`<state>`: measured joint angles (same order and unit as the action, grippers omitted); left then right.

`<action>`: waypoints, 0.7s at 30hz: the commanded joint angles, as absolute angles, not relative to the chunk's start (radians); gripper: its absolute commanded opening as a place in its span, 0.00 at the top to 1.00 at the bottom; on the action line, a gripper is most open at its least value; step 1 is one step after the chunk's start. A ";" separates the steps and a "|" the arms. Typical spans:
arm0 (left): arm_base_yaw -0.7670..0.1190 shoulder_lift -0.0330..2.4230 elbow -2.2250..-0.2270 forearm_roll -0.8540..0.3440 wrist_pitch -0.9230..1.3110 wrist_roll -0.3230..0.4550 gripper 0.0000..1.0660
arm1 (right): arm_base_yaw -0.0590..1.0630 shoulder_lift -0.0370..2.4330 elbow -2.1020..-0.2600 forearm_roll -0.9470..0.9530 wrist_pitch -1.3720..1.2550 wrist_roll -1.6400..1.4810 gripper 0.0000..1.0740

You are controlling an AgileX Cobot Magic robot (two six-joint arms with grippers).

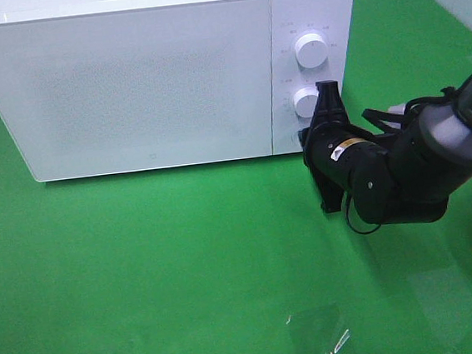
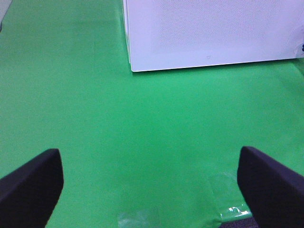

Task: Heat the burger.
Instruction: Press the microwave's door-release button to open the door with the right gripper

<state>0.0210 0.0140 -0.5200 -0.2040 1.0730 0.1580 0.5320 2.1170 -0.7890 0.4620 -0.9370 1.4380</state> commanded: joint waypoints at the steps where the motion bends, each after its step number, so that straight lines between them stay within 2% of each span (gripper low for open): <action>1: 0.018 0.011 -0.518 -0.206 1.063 0.149 0.15 | 0.523 2.126 -0.813 0.437 -0.942 1.430 1.00; 21: 0.018 0.011 -0.518 -0.206 1.063 0.149 0.15 | 0.523 2.157 -0.895 0.527 -1.165 1.347 1.00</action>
<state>0.0210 0.0140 -0.5200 -0.2040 1.0730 0.1580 0.5360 2.1680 -0.8430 0.5160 -0.9860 1.3760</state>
